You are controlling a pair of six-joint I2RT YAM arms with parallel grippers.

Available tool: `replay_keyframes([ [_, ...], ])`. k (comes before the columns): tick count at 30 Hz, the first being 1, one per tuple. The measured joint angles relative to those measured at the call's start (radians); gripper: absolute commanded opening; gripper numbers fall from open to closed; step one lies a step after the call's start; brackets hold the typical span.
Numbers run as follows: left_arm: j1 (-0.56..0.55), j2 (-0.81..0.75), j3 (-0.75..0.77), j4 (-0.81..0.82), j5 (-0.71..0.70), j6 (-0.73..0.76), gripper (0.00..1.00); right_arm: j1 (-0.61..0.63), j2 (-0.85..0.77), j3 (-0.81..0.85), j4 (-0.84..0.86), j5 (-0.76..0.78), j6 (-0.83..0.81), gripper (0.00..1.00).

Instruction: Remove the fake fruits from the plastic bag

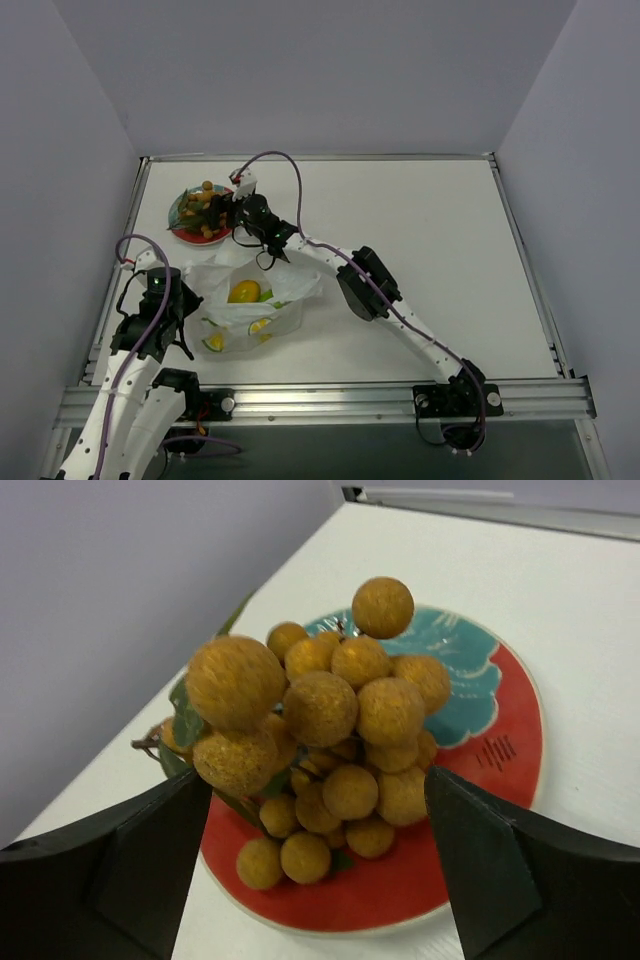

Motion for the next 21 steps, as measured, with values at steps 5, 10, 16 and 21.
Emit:
replay_keyframes([
  [5, 0.0, 0.0, 0.0, 0.021, 0.0, 0.0, 0.02, -0.018, -0.074, -0.112, -0.051, -0.015, -0.005, 0.93],
  [10, 0.0, 0.024, 0.0, 0.037, 0.0, 0.0, 0.02, -0.032, -0.316, -0.305, -0.12, -0.042, -0.043, 0.98],
  [16, 0.0, 0.066, 0.01, 0.045, 0.001, 0.0, 0.06, -0.04, -0.698, -0.492, -0.161, -0.068, -0.087, 0.98],
  [21, 0.0, 0.087, 0.098, 0.027, 0.002, 0.013, 0.39, -0.022, -1.006, -0.789, -0.16, -0.032, -0.073, 0.41],
])
